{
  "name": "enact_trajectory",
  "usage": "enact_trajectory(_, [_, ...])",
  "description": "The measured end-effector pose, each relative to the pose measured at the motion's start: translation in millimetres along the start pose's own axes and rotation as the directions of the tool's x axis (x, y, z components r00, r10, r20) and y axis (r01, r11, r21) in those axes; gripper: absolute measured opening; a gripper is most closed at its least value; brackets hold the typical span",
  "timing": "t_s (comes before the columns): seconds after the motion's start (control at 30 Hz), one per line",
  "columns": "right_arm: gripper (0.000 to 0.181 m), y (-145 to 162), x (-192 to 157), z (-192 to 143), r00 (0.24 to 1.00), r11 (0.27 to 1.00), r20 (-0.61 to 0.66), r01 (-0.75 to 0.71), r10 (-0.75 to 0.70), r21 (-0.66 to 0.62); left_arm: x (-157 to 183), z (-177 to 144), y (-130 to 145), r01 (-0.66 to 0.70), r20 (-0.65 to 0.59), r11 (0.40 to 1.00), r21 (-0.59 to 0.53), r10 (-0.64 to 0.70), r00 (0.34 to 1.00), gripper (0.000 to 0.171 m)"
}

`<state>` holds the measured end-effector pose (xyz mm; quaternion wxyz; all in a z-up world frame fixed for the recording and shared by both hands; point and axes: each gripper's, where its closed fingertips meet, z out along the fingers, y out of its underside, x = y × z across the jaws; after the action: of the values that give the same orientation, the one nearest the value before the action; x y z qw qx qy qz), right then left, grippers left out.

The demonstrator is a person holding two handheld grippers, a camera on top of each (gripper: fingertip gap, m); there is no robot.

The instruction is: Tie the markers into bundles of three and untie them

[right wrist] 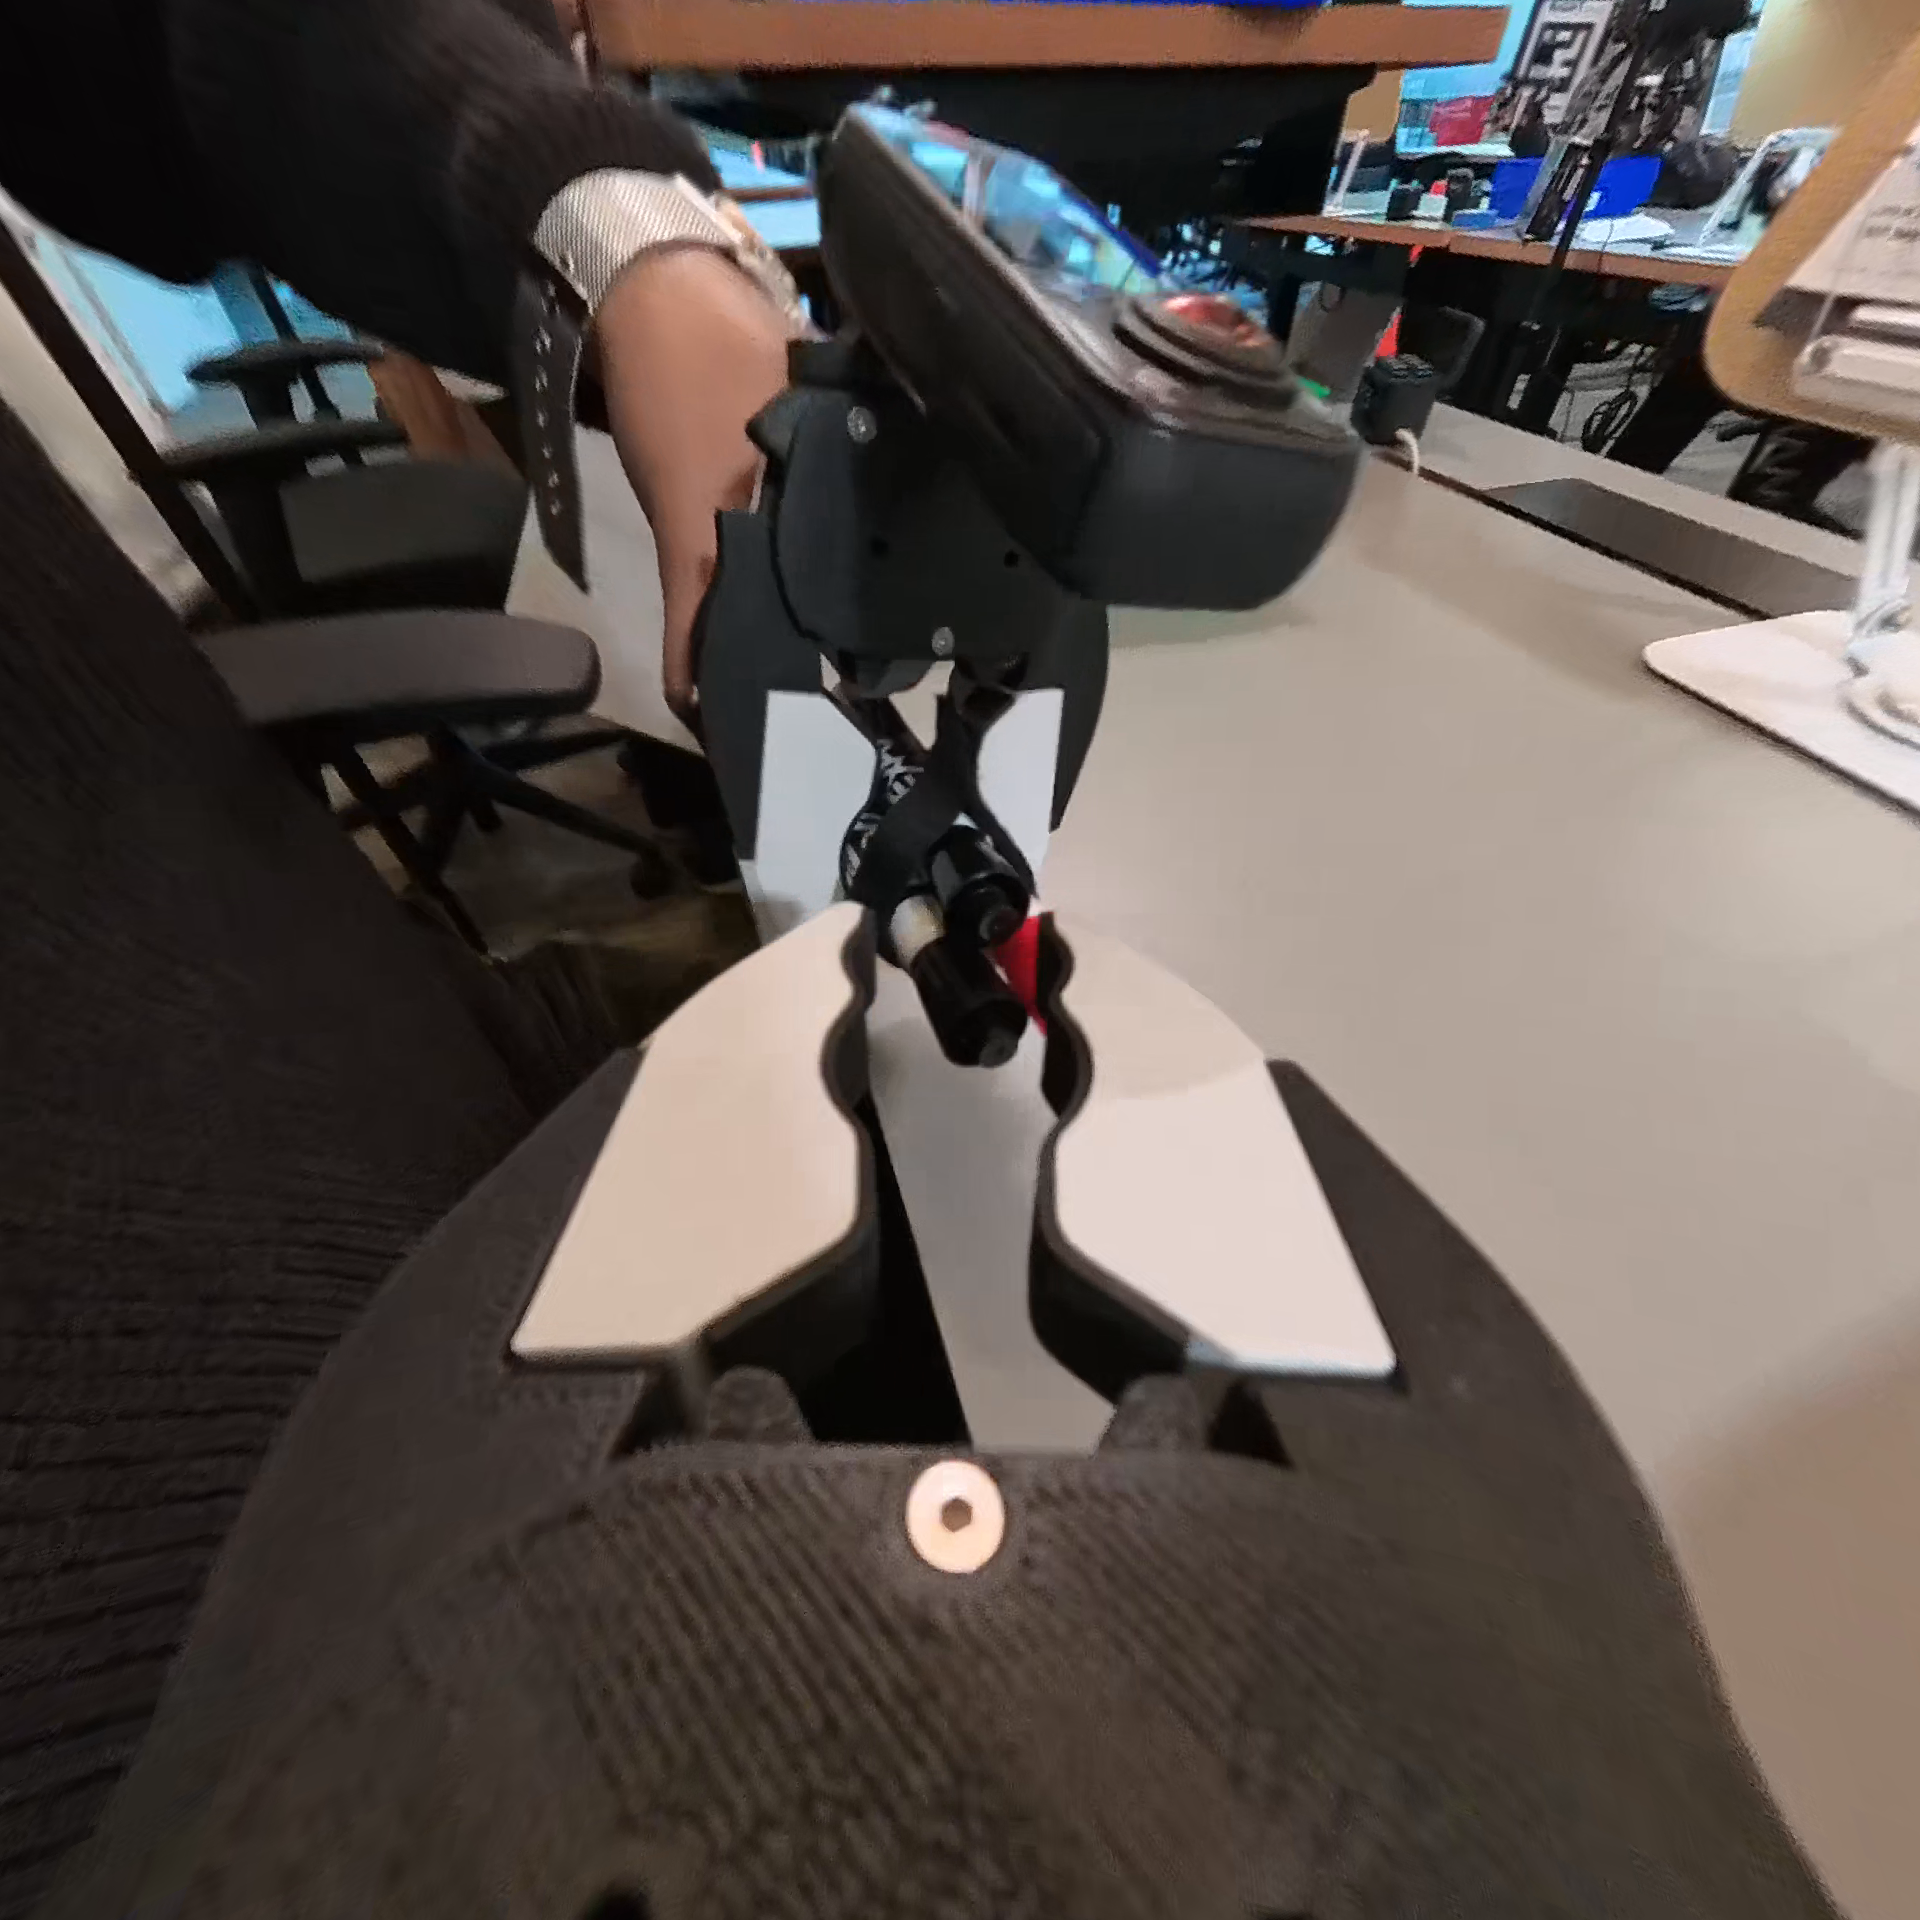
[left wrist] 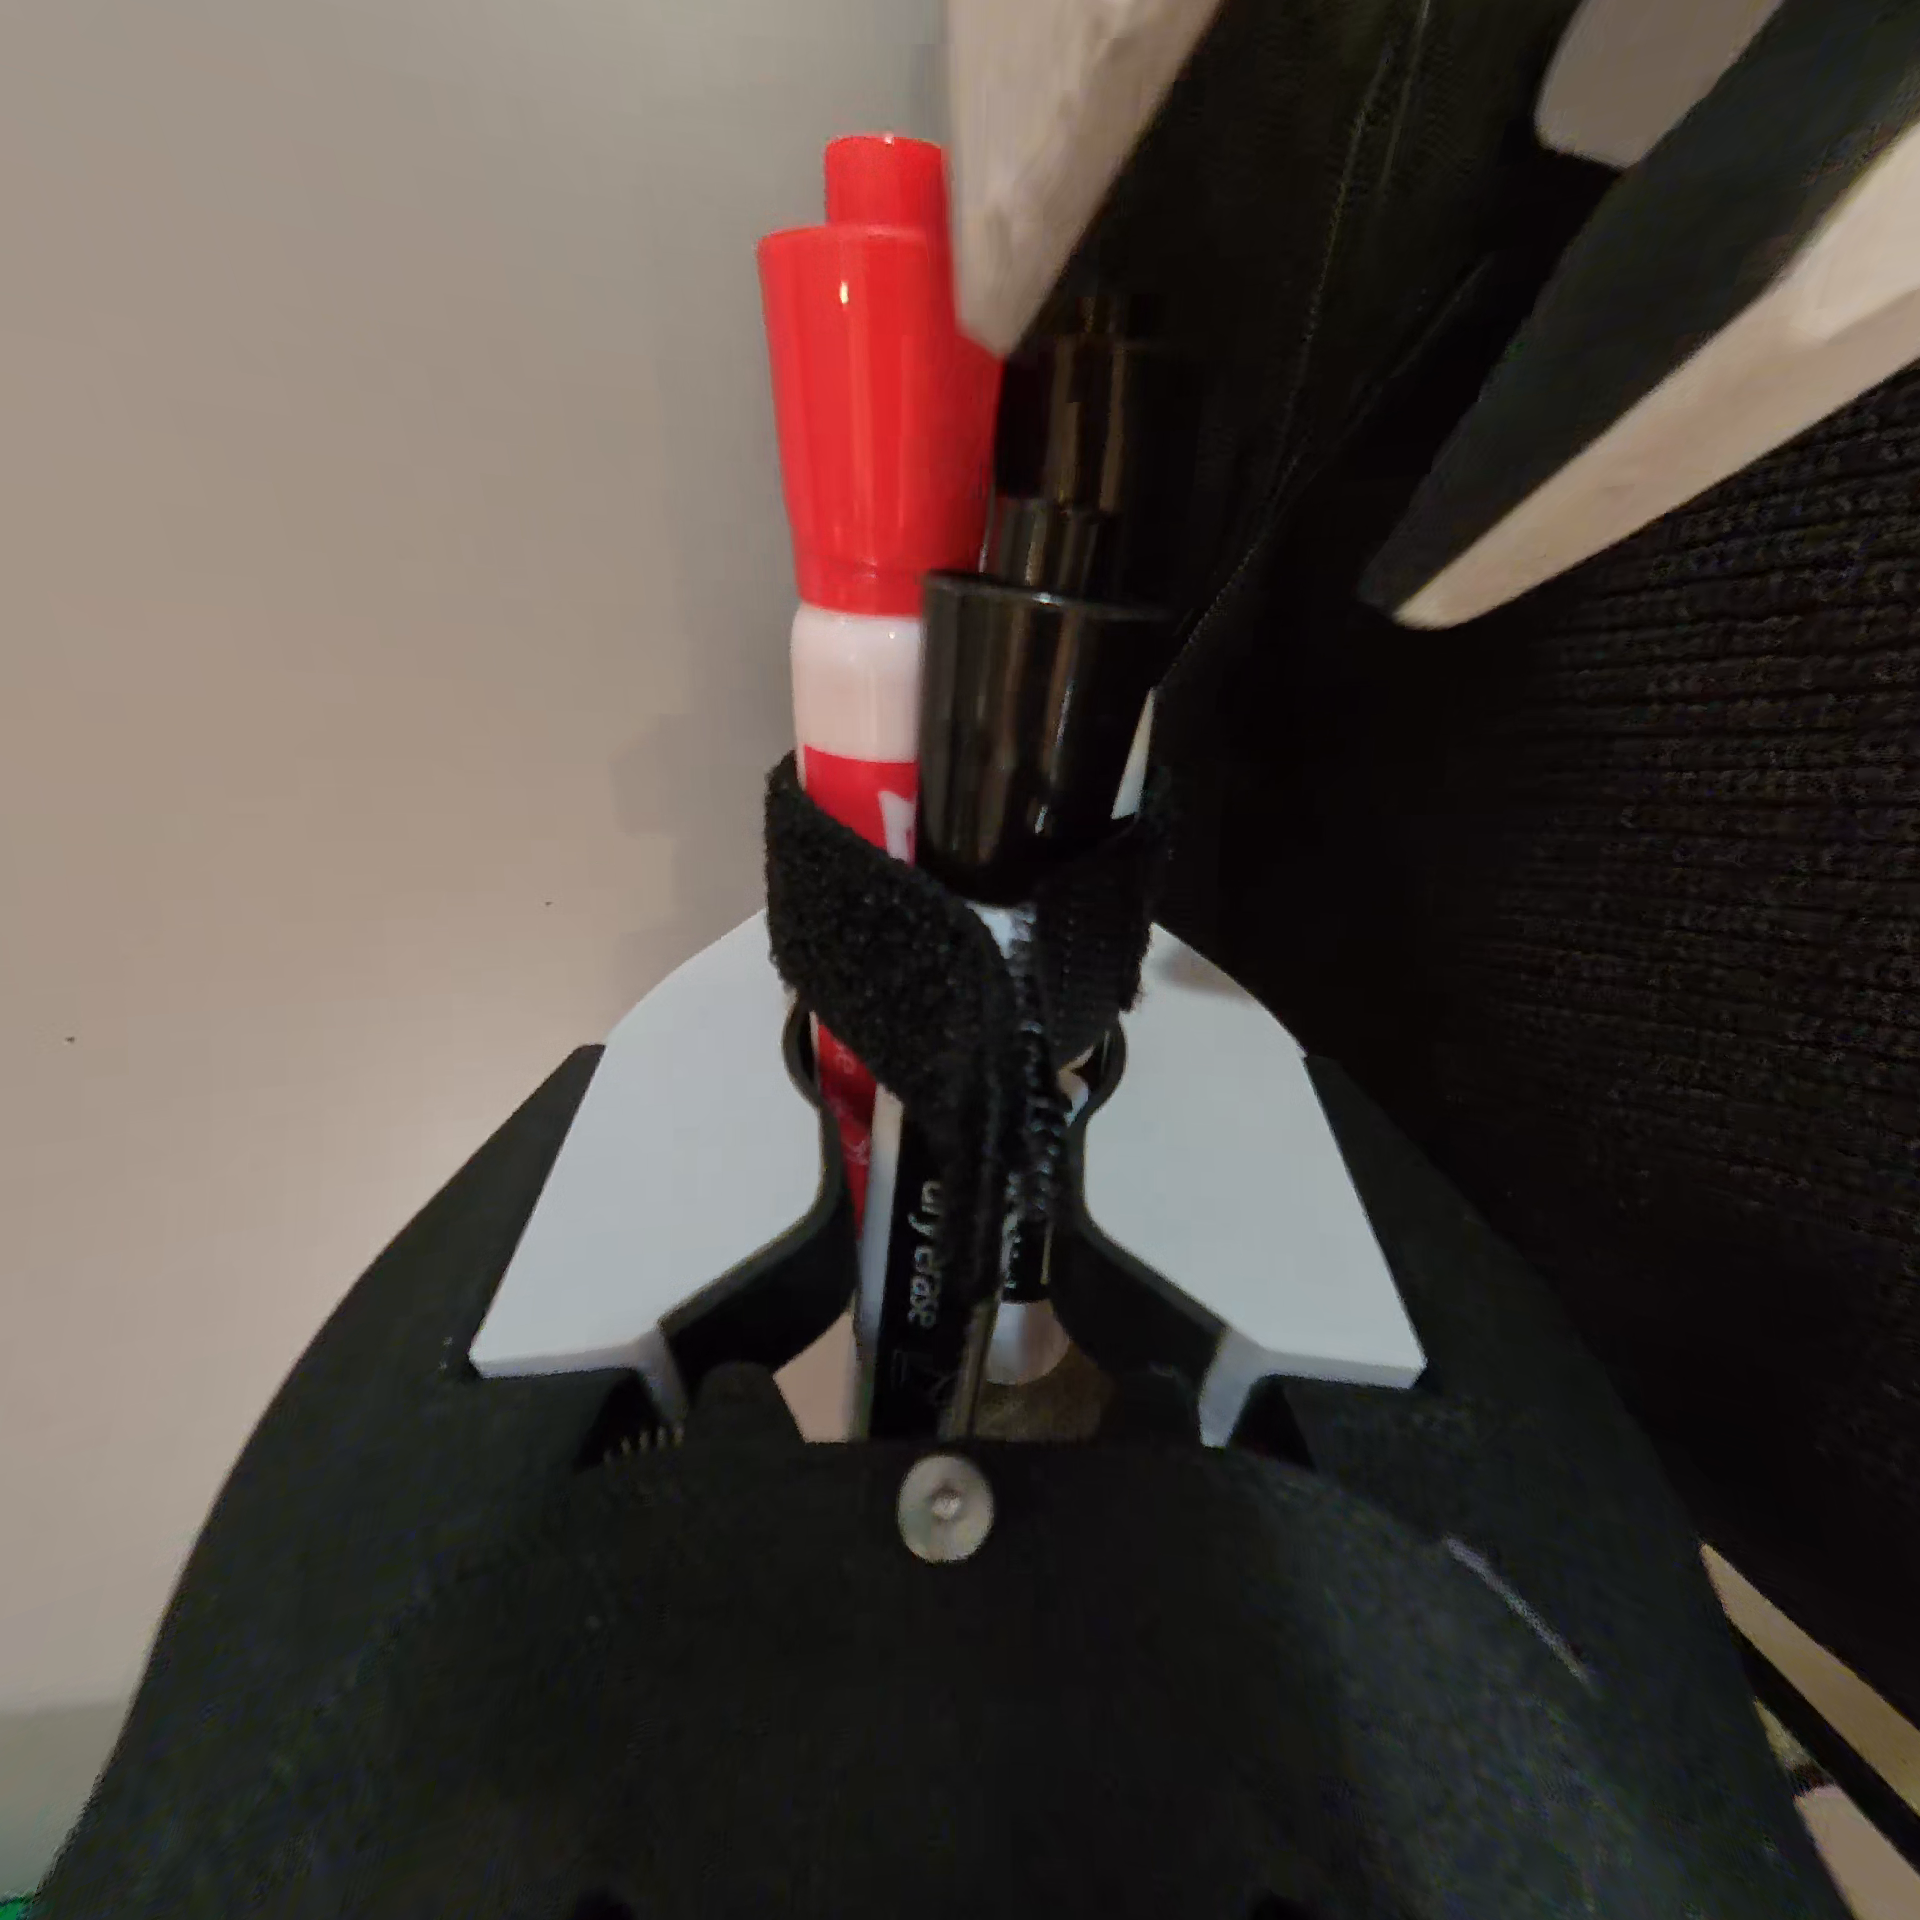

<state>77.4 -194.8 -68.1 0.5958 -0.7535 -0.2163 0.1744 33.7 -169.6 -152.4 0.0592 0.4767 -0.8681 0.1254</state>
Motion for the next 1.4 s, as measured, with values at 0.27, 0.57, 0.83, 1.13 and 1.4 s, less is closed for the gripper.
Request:
enact_trajectory(0.27, [0.023,12.4,-13.8,7.6,0.996,0.994,0.051,0.080,-0.076,-0.073,16.7,7.5,-1.7,-0.060,-0.026,0.997,-0.050,0.059,0.998,0.044])
enact_trajectory(0.57, [0.020,11.6,-11.7,2.6,0.995,0.995,0.063,0.076,-0.071,-0.071,15.9,6.2,1.5,-0.049,-0.024,0.998,-0.051,0.048,0.999,0.045])
enact_trajectory(0.83, [0.020,10.3,-6.6,-1.6,0.997,0.997,0.063,0.041,-0.037,-0.061,14.4,5.3,5.3,-0.026,-0.035,0.998,-0.054,0.024,0.999,0.045])
enact_trajectory(1.13, [0.056,-9.9,-0.2,-6.5,0.997,0.996,0.054,-0.059,0.056,0.069,15.5,10.0,9.1,-0.025,-0.048,0.997,-0.079,0.021,0.999,0.044])
enact_trajectory(1.4, [0.055,6.7,-21.0,8.9,0.978,0.993,0.174,-0.109,0.114,-0.039,25.5,10.1,-1.4,-0.077,-0.063,0.991,-0.109,0.071,0.995,0.045])
